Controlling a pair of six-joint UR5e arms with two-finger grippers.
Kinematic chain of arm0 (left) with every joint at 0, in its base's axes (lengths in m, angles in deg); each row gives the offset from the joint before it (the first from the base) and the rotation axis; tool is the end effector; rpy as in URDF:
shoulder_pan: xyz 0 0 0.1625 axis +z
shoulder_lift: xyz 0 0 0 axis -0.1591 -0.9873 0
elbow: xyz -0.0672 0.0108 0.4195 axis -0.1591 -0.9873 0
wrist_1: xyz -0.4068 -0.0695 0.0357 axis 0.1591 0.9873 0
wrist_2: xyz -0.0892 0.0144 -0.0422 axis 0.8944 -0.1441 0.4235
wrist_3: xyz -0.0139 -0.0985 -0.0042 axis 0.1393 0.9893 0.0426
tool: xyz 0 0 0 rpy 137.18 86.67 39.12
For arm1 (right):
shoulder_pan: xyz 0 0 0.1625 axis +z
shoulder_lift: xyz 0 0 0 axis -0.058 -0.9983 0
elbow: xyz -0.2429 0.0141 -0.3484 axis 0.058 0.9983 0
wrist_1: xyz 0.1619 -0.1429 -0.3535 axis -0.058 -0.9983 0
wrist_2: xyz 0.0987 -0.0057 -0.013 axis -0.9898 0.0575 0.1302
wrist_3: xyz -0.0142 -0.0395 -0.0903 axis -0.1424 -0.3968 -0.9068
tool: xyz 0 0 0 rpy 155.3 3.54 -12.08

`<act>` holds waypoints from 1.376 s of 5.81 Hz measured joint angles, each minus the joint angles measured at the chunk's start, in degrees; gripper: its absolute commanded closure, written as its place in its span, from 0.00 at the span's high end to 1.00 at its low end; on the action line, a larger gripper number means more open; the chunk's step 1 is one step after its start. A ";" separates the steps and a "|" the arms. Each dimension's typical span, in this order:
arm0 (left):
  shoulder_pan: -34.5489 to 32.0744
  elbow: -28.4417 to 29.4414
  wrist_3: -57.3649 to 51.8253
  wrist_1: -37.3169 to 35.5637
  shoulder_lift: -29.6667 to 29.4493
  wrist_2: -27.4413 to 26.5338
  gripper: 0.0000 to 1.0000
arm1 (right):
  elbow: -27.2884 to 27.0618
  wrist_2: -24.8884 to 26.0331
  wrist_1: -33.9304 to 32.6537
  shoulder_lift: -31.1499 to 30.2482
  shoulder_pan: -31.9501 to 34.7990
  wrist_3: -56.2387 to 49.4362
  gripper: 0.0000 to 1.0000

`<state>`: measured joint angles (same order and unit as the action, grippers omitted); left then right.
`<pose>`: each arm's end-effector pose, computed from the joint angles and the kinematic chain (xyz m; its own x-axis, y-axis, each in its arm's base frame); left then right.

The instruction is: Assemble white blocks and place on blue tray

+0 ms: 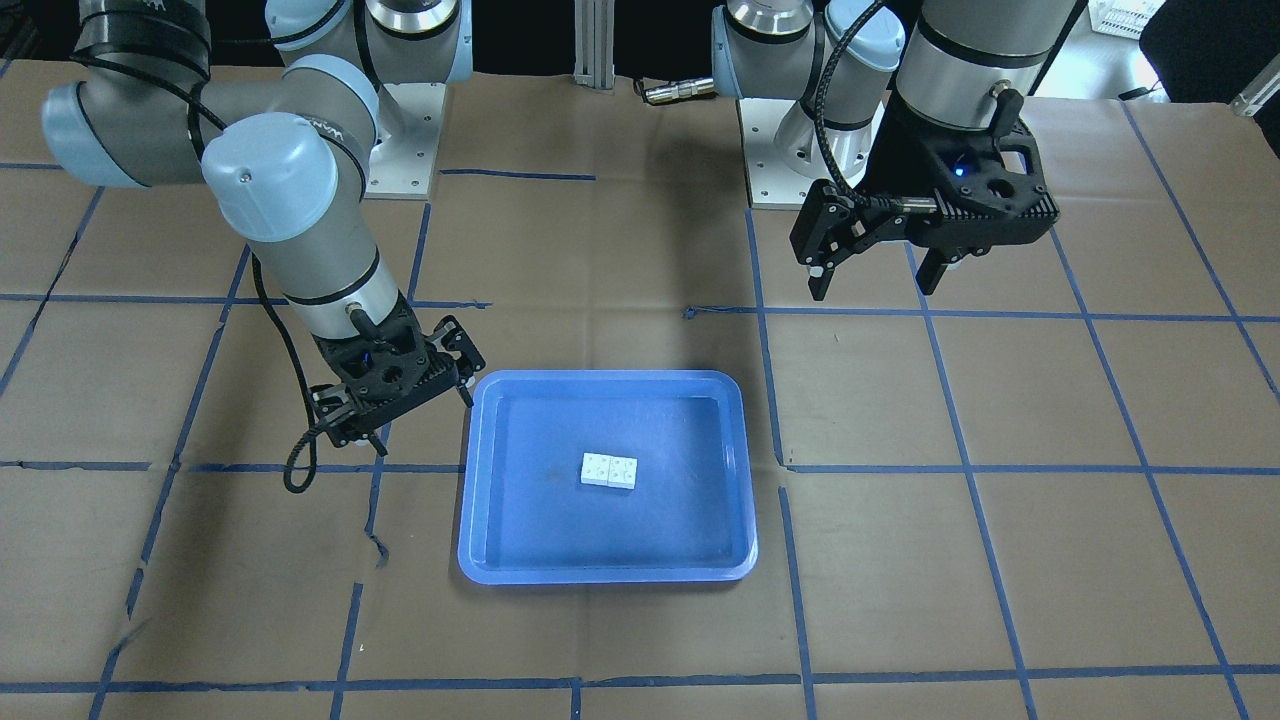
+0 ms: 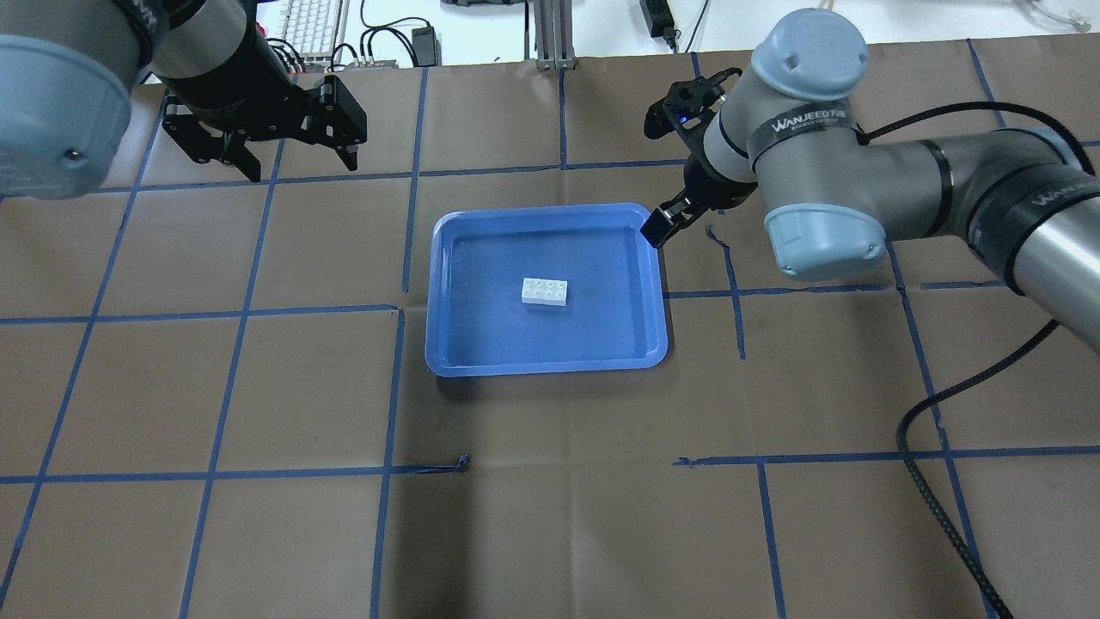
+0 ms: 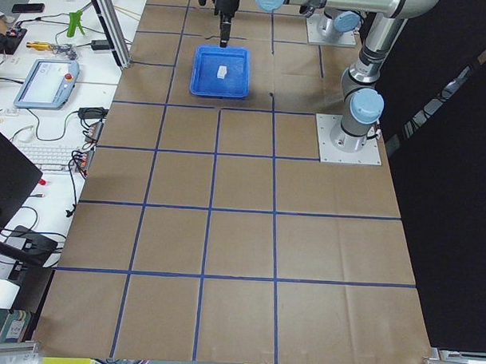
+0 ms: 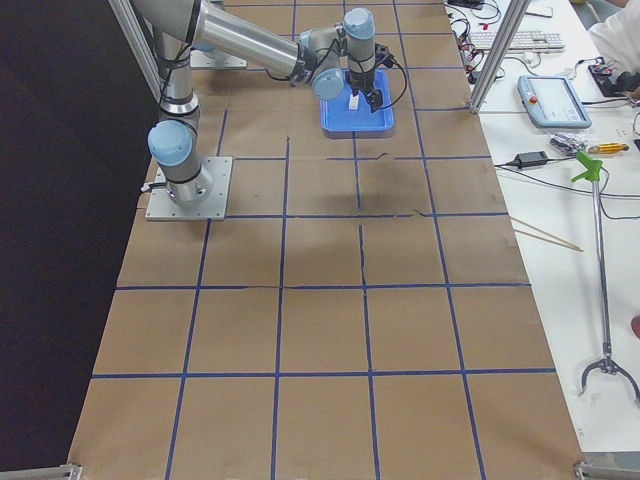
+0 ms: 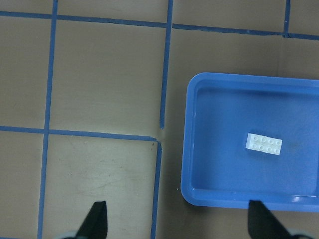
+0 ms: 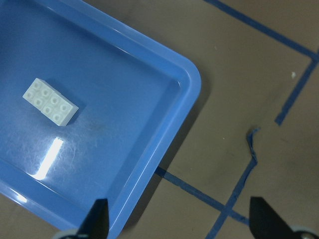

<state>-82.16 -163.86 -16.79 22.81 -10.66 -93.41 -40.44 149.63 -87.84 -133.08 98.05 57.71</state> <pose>-0.1438 -0.5120 0.5038 -0.9966 -0.0828 0.0018 -0.0823 0.9874 -0.1350 0.1903 -0.5478 0.3406 -0.8806 -0.4712 -0.0501 -0.4573 0.8727 -0.1711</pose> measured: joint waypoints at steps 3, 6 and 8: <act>0.07 -0.06 0.04 -0.06 -0.60 -0.05 0.99 | 12.95 2.88 27.66 -2.56 -1.35 19.04 1.00; 0.09 -0.11 0.04 0.00 -0.31 -0.10 0.99 | 15.67 4.65 39.01 -8.51 -4.09 21.22 1.00; 0.09 -0.11 0.04 0.00 -0.38 -0.08 0.99 | 15.90 5.13 39.37 -9.34 -5.36 21.37 1.00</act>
<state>-82.07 -163.97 -16.75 22.81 -11.04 -93.49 -24.54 154.77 -48.48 -142.42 92.69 79.08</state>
